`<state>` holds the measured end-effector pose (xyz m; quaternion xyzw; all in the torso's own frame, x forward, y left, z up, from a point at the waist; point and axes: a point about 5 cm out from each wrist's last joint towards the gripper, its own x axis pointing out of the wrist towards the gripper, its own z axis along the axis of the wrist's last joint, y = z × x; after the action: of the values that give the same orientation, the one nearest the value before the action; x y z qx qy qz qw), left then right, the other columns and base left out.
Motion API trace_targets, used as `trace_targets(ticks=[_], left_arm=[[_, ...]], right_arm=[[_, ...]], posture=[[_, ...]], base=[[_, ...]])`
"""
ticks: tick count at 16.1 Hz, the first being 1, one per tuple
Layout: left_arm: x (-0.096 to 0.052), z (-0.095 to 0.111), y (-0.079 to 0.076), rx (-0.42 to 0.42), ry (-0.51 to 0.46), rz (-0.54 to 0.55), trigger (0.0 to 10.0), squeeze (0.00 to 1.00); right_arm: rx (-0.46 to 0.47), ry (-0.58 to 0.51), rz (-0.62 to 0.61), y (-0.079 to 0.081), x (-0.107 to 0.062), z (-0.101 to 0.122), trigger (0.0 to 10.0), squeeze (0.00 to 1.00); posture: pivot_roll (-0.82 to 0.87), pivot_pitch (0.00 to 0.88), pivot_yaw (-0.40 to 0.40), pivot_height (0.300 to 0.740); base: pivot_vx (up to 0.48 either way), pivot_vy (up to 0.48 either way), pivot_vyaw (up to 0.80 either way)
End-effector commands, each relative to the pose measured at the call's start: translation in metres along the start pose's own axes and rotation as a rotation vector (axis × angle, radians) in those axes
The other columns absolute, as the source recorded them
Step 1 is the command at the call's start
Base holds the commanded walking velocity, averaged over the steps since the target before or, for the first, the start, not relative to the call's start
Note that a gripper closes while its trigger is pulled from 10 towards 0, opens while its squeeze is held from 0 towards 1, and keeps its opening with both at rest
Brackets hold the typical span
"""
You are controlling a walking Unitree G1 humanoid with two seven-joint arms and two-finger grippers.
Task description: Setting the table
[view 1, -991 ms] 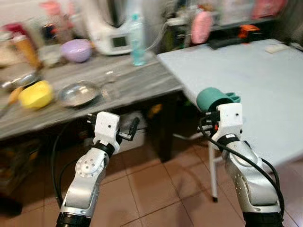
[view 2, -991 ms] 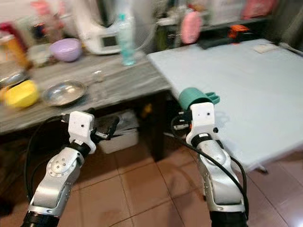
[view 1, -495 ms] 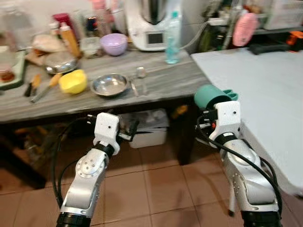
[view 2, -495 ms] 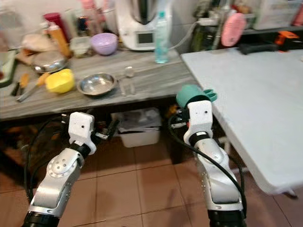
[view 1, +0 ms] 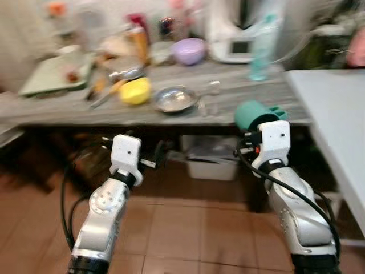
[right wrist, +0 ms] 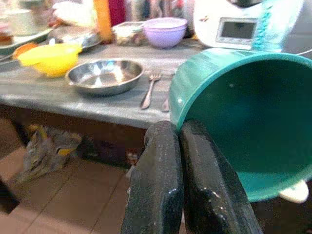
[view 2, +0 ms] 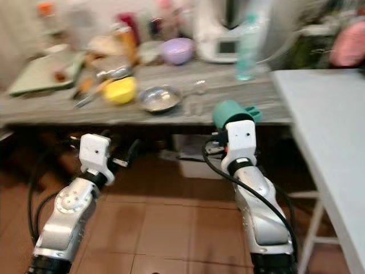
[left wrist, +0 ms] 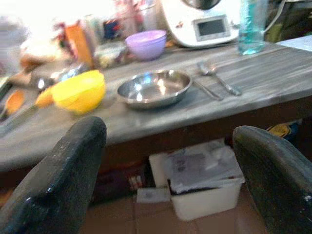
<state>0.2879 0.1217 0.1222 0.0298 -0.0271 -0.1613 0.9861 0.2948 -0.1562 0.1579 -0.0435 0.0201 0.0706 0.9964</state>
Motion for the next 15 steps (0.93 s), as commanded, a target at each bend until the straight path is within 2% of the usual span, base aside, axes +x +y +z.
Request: trace_targets(ticks=[1, 6, 11, 15], left_arm=[[0.001, 0.004, 0.001, 0.009, -0.012, -0.015, 10.0, 0.0], [0.0, 0.009, 0.0, -0.027, -0.041, -0.047, 10.0, 0.0], [0.001, 0.015, 0.002, -0.043, -0.072, -0.068, 10.0, 0.0], [0.005, 0.02, 0.003, -0.045, -0.09, -0.081, 10.0, 0.0]], right_arm=[[-0.007, -0.038, -0.003, 0.0, 0.001, 0.008, 10.0, 0.0], [-0.051, -0.082, -0.039, -0.003, -0.003, 0.014, 10.0, 0.0], [-0.047, -0.121, -0.079, -0.009, -0.004, 0.022, 10.0, 0.0], [-0.063, -0.165, -0.068, -0.005, -0.002, 0.031, 10.0, 0.0]], posture=[[-0.06, 0.0, 0.047, 0.74], [-0.07, 0.0, 0.046, 0.74], [-0.08, 0.0, 0.043, 0.74], [-0.08, 0.0, 0.053, 0.74]], base=[[0.0, 0.0, 0.0], [0.0, 0.0, 0.0], [0.0, 0.0, 0.0], [0.323, 0.0, 0.0]])
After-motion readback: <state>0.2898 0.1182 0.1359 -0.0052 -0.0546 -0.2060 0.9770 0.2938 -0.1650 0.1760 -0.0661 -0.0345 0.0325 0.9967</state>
